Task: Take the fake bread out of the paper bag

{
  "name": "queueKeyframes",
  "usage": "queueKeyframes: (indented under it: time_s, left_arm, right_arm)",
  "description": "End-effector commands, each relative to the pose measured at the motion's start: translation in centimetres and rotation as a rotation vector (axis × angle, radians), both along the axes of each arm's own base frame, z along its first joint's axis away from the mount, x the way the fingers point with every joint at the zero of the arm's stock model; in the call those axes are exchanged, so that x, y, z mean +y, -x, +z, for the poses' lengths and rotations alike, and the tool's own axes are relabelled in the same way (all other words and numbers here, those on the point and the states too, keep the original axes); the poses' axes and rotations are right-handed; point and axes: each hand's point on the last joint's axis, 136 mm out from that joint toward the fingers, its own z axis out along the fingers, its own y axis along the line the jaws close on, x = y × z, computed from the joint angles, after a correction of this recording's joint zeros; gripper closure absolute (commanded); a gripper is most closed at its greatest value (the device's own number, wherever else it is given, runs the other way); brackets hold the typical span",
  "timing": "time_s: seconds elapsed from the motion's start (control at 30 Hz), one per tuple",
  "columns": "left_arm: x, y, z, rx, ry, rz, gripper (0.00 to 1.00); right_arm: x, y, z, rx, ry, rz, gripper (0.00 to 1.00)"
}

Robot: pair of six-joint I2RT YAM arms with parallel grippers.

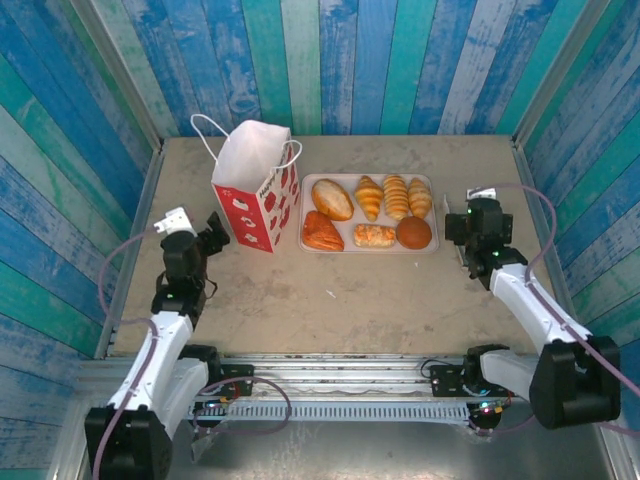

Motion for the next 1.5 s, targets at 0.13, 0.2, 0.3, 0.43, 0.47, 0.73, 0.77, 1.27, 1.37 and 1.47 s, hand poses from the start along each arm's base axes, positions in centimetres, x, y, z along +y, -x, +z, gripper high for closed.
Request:
queueKeyframes:
  time_s: [0.13,0.2,0.3,0.43,0.47,0.73,0.77,1.27,1.37,1.47]
  left_arm:
    - [1.0,-1.2,-0.4,-0.136,-0.189,0.023,0.06]
    - [0.4,-1.9,-1.0,-0.136,-0.196,-0.011,0.06]
    - [-0.2,-2.7,-2.0,-0.135,-0.191,-0.049,0.06]
    - [-0.7,-3.3,-3.0,-0.132,-0.195,-0.077,0.06]
    - [-0.8,-3.5,-3.0,-0.129,-0.199,-0.081,0.06]
    - [-1.3,-5.7,-4.0,-0.122,-0.272,-0.125,0.06]
    - [-1.4,-5.9,-4.4,-0.117,-0.275,-0.132,0.06]
    - [-0.3,-6.4,-5.6,-0.084,-0.26,-0.059,0.06]
    - [-0.3,-6.4,-5.6,-0.085,-0.26,-0.061,0.06]
    - [-0.4,-6.5,-5.6,-0.083,-0.263,-0.068,0.06]
  right_arm:
    - [1.7,-3.0,-1.4,-0.11,-0.076,0.093,0.01]
    - [2.3,-3.6,-1.8,-0.125,-0.083,0.127,0.01]
    - [2.9,-4.2,-2.4,-0.165,-0.083,0.166,0.02]
    - [3.5,-4.4,-2.7,-0.205,-0.074,0.212,0.01]
    - [3.6,-4.5,-2.7,-0.216,-0.073,0.22,0.01]
    - [4.7,-5.1,-3.8,-0.237,-0.088,0.282,0.0]
    - [4.8,-5.0,-4.0,-0.241,-0.087,0.289,0.0]
    - [4.0,-5.0,-4.9,-0.241,-0.091,0.236,0.0]
    - [4.0,-5.0,-4.8,-0.242,-0.091,0.236,0.0]
    - [4.0,-5.0,-4.8,-0.243,-0.092,0.238,0.0]
